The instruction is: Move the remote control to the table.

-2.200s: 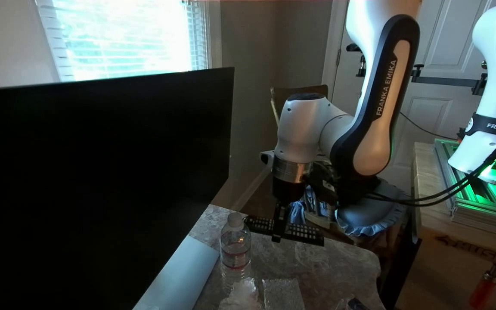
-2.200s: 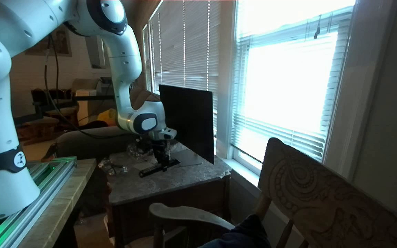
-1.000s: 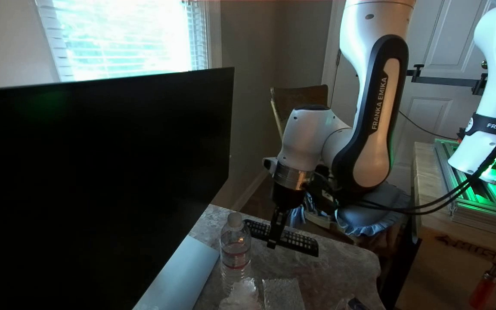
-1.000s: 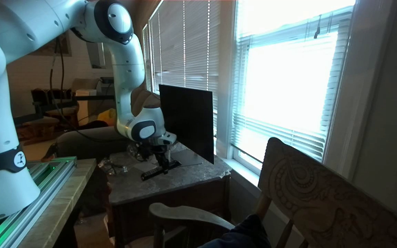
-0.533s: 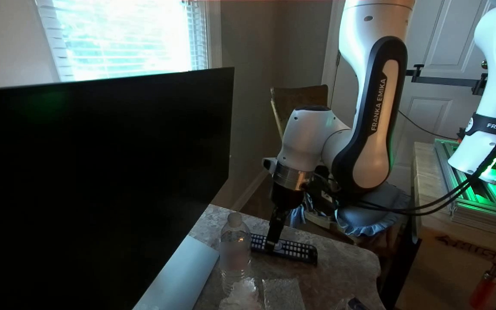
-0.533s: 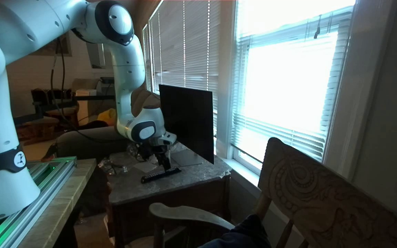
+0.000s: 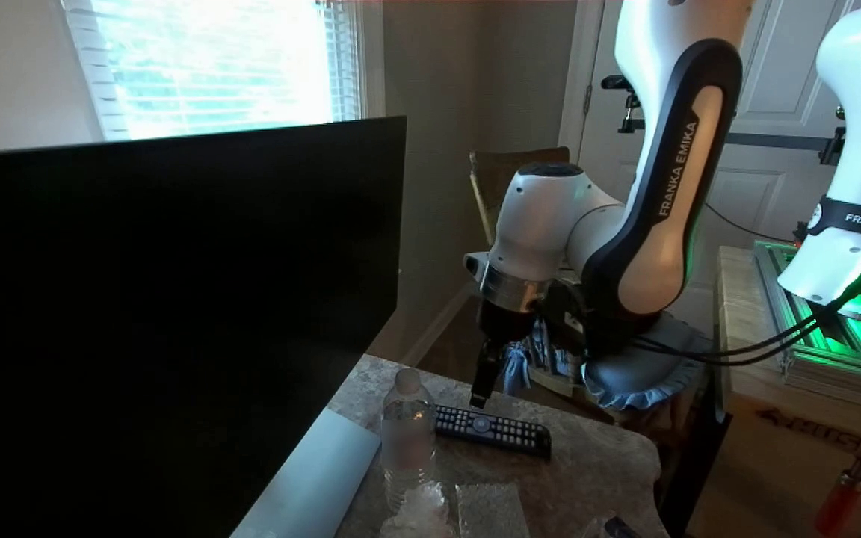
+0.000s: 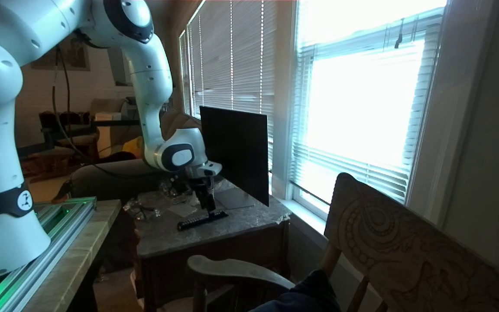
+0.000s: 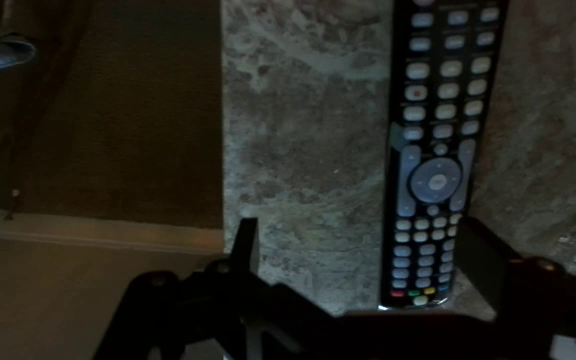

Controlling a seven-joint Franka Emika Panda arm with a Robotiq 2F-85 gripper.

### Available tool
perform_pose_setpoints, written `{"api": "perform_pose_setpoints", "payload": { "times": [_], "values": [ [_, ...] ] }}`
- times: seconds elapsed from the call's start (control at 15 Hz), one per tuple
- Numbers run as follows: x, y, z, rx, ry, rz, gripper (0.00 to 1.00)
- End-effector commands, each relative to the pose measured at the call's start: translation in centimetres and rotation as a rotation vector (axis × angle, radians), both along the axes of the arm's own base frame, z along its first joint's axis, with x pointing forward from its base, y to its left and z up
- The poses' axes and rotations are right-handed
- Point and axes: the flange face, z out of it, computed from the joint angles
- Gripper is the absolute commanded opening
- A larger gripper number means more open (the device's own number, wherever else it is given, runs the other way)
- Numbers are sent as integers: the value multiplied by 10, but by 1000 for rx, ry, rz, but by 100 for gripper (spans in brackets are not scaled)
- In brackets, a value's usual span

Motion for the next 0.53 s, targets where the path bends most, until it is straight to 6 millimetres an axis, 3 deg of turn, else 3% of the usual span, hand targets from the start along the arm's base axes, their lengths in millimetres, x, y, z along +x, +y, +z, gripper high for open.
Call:
{"api": "perform_pose_setpoints", "payload": {
  "times": [0.0, 0.47],
  "values": [
    [-24, -6, 35, -64, 17, -28, 100],
    [-55, -9, 93, -107, 122, -24, 100]
  ]
}}
